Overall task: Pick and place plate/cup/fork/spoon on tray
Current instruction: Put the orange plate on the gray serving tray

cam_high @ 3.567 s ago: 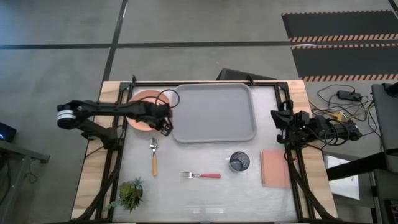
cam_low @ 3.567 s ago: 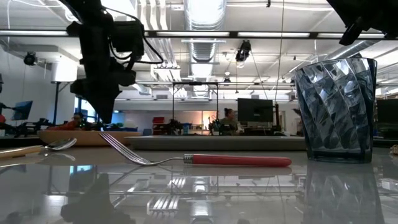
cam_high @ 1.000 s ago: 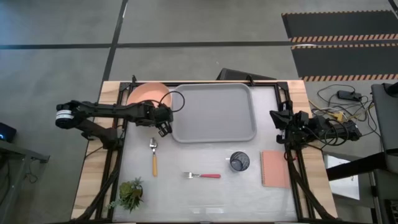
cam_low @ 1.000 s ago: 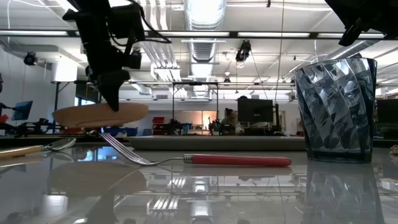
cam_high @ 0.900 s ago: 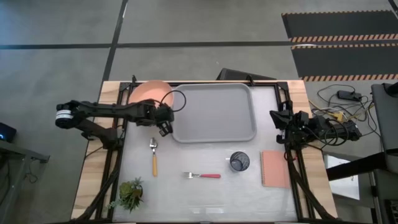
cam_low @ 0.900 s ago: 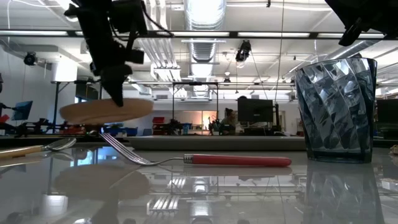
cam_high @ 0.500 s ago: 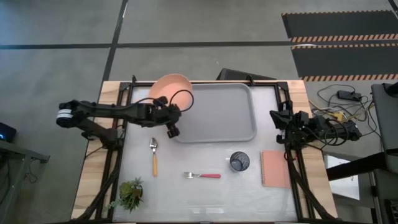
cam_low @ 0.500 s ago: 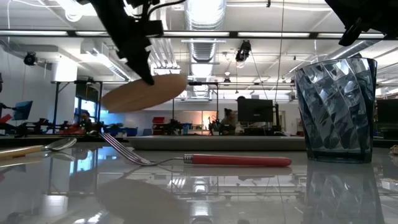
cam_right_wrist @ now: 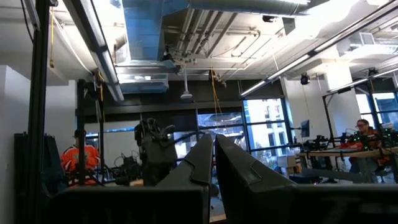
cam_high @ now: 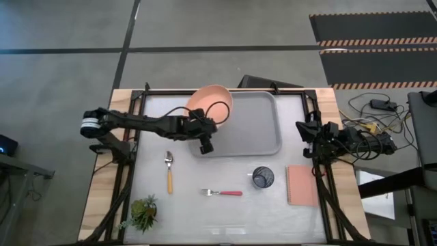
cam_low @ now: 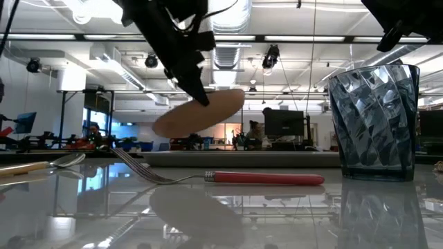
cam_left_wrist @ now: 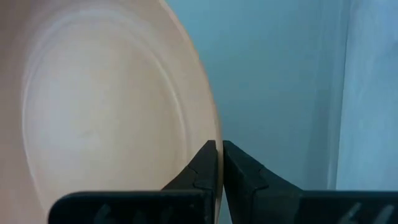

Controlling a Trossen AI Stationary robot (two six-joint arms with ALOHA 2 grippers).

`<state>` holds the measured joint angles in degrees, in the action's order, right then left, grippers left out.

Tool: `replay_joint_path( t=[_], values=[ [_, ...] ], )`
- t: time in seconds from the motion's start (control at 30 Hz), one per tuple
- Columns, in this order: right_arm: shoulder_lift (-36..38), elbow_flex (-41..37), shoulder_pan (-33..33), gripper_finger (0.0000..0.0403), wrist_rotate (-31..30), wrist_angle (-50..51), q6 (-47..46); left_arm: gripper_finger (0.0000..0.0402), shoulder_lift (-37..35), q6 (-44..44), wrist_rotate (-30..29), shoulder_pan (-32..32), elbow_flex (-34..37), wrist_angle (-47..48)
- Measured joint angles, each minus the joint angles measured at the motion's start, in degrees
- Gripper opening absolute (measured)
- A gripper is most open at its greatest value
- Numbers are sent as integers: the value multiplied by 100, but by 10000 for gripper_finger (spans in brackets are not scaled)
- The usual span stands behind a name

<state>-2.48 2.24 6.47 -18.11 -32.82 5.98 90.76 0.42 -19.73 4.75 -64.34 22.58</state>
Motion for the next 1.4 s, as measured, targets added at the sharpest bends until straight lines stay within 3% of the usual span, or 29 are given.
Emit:
replay_joint_path(
  t=[0.23, 0.7, 1.4],
  values=[
    [0, 0, 0, 9, 0, 0, 4, 0, 418, 9, 58, 0, 91, -586],
    [2, 0, 1, 9, 0, 16, 9, 0, 1010, 1, 352, 0, 95, -904],
    [2, 0, 0, 9, 0, 83, 9, 0, 1043, -454, 636, -9, 241, -930]
  ],
)
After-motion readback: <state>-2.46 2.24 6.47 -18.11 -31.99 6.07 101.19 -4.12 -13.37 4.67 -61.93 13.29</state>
